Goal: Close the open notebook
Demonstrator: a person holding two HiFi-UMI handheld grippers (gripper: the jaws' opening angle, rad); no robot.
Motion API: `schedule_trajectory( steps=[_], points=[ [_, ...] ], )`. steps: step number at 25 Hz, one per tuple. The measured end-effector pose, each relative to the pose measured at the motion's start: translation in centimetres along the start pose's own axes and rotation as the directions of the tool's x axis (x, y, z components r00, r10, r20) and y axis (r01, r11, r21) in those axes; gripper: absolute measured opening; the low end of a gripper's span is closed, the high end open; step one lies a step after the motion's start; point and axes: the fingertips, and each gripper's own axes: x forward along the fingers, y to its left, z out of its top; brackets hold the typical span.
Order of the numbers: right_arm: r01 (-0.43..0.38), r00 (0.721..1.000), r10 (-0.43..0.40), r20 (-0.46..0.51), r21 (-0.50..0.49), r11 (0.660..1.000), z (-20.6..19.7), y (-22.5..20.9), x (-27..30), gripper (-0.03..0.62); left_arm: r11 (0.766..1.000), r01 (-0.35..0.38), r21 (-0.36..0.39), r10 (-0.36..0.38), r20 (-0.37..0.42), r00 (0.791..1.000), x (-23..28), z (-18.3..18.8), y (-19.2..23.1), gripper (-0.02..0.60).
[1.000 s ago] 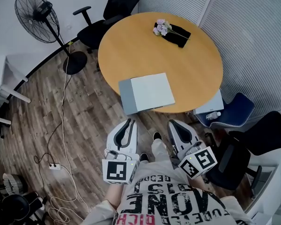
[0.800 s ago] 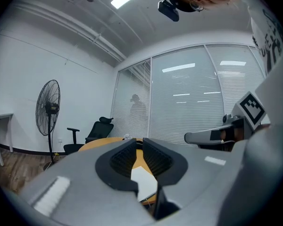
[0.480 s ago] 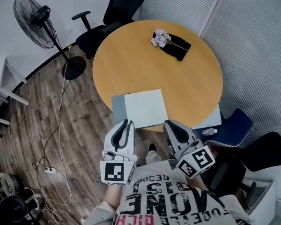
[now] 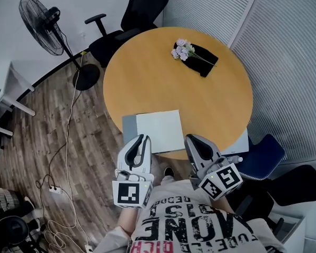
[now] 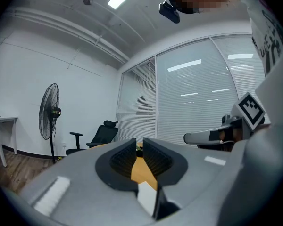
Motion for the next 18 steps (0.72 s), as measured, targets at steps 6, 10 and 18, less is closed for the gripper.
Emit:
schedule_trajectory(
  steps=[6,10,18],
  points=[
    [-0.007,1.0,0.007,-0.002,0.005,1.0,0.2,-2.4,-0.4,0.012,1.0,-0.028,0.004,0.028,0.007,1.0,1.2,-0.1,-1.1,0.054],
    [0.005,1.0,-0.005,-0.005,0.02,1.0,-0.1,-3.8,-0.8,0.012,0.999,-0.04,-0.001,0.04,0.002,0.999,1.6,-0.5,-1.5,0.054],
    [0.027,1.0,-0.027,0.001,0.016,1.0,0.5,-5.0,-0.6,0.012,0.999,-0.045,0.008,0.045,0.005,0.999,2.2,-0.2,-0.9,0.054]
  ],
)
